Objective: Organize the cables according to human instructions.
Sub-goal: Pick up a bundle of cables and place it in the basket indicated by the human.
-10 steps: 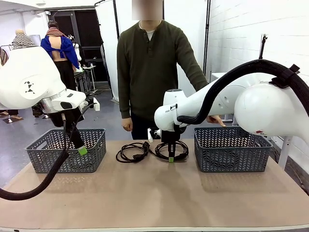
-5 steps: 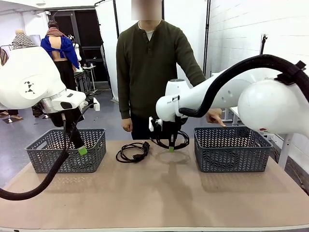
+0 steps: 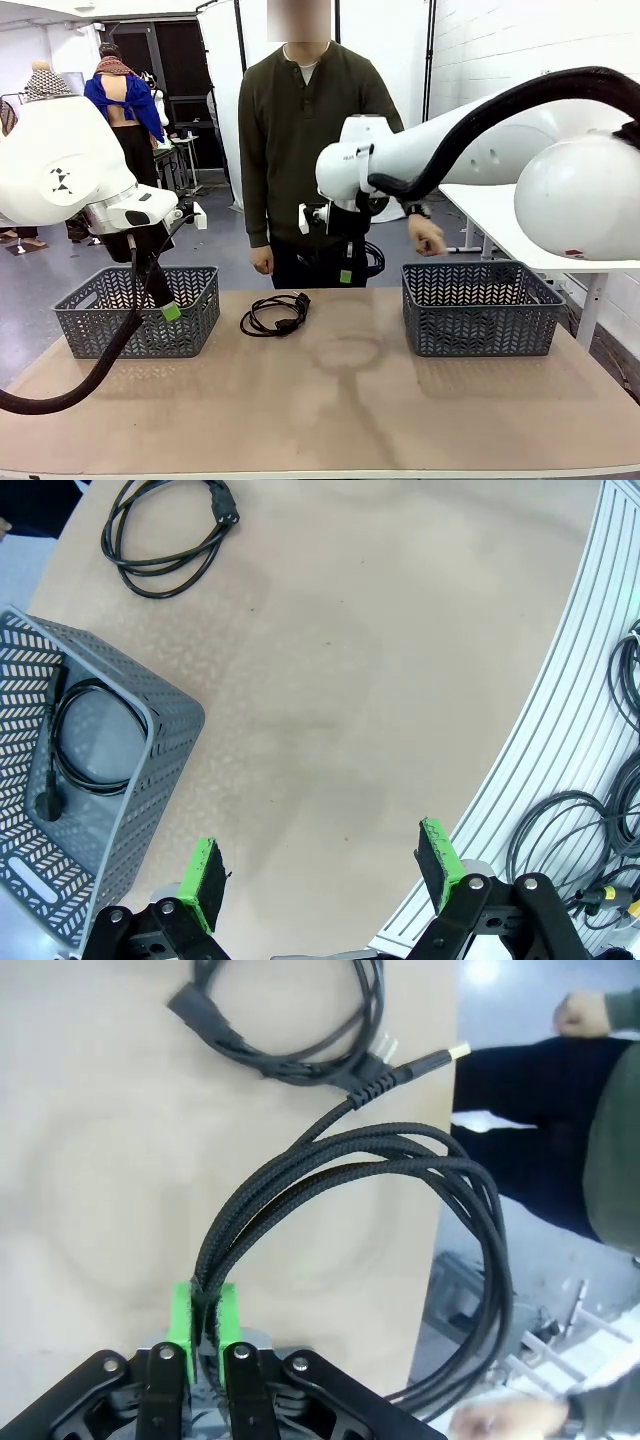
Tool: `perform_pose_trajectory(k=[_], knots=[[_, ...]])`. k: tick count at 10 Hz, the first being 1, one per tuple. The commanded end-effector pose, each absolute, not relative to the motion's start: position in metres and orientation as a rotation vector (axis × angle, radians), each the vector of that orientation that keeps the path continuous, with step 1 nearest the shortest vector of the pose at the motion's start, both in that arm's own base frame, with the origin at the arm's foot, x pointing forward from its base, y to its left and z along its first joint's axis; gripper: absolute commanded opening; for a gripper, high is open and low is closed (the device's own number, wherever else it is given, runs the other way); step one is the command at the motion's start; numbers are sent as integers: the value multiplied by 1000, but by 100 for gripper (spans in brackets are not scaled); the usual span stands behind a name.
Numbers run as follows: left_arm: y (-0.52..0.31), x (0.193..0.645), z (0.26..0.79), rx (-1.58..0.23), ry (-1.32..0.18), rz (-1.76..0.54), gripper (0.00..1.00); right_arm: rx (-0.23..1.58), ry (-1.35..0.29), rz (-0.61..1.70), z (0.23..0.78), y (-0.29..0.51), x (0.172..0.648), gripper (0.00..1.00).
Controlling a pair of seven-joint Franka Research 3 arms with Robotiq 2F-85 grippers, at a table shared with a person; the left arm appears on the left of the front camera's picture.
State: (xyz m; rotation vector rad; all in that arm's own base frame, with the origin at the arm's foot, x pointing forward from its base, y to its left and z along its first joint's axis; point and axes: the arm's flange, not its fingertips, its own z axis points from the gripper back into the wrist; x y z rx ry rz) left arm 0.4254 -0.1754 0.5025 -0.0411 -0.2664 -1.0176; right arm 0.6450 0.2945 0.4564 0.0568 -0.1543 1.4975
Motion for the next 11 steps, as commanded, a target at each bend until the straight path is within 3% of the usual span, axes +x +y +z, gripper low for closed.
perform_pose_trajectory(k=[1,6,11], knots=[[-175,425,504,-42,-263,-1017,100,91,-102,1540,476,282,637,0],[-175,425,504,-42,-263,-1017,100,14,-70,1550,512,240,577,0],[-175,425,504,-42,-263,-1017,100,22,-119,1439,505,158,548,0]])
